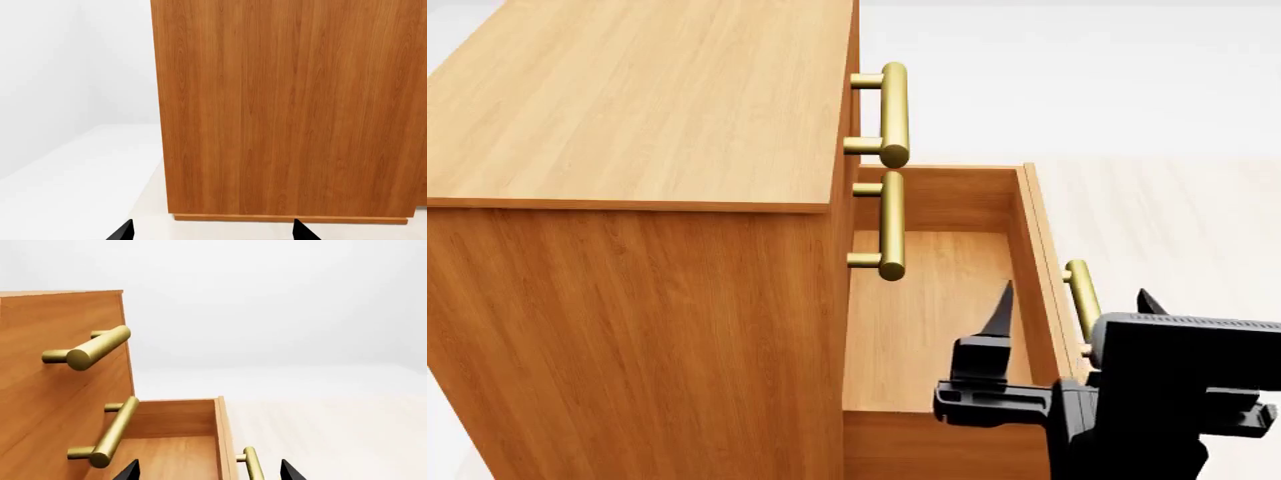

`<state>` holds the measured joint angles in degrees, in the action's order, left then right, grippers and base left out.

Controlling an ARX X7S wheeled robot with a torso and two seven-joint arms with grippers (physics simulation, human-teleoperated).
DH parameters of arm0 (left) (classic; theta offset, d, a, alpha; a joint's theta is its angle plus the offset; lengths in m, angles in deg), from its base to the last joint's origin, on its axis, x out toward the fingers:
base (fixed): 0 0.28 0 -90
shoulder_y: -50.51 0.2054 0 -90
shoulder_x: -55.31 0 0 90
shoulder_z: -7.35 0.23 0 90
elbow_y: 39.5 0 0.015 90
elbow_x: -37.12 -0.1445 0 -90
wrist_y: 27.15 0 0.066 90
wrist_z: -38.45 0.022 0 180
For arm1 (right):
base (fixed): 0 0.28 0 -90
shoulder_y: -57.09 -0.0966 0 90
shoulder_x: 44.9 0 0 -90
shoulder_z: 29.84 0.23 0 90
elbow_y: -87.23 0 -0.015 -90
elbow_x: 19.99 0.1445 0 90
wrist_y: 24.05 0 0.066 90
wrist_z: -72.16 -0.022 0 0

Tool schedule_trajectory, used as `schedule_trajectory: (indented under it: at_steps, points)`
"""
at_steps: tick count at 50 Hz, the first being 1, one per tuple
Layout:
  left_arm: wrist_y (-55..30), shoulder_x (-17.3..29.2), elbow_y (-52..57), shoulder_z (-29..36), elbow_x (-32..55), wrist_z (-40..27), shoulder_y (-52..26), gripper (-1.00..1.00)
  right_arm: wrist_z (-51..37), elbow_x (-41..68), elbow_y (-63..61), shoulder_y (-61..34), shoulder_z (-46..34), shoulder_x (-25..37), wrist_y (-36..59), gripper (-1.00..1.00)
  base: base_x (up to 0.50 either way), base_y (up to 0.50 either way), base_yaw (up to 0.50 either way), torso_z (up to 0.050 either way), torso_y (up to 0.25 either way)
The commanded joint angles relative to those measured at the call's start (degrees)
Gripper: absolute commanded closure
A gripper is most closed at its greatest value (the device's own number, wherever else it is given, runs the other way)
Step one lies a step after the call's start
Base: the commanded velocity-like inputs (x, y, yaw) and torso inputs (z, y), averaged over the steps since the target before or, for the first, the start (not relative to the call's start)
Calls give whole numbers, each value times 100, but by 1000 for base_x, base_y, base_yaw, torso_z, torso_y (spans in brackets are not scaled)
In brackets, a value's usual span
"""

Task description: Put the bowl in the bottom drawer of the cabinet and close it.

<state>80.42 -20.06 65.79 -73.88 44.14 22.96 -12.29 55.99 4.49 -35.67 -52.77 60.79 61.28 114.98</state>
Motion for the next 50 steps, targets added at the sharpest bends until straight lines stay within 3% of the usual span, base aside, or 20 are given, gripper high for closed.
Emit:
schedule_trajectory:
  at_steps: [1, 50]
  points:
    - [2, 44, 2, 29, 27, -39, -6, -100, -37, -138, 718, -397, -139, 113, 192, -100, 0, 0, 0, 0, 0]
    - [63, 180, -48, 178, 67, -229, -49, -100, 204, 164, 2745, -1670, -364, 257, 1483, -100, 0, 0, 0, 0, 0]
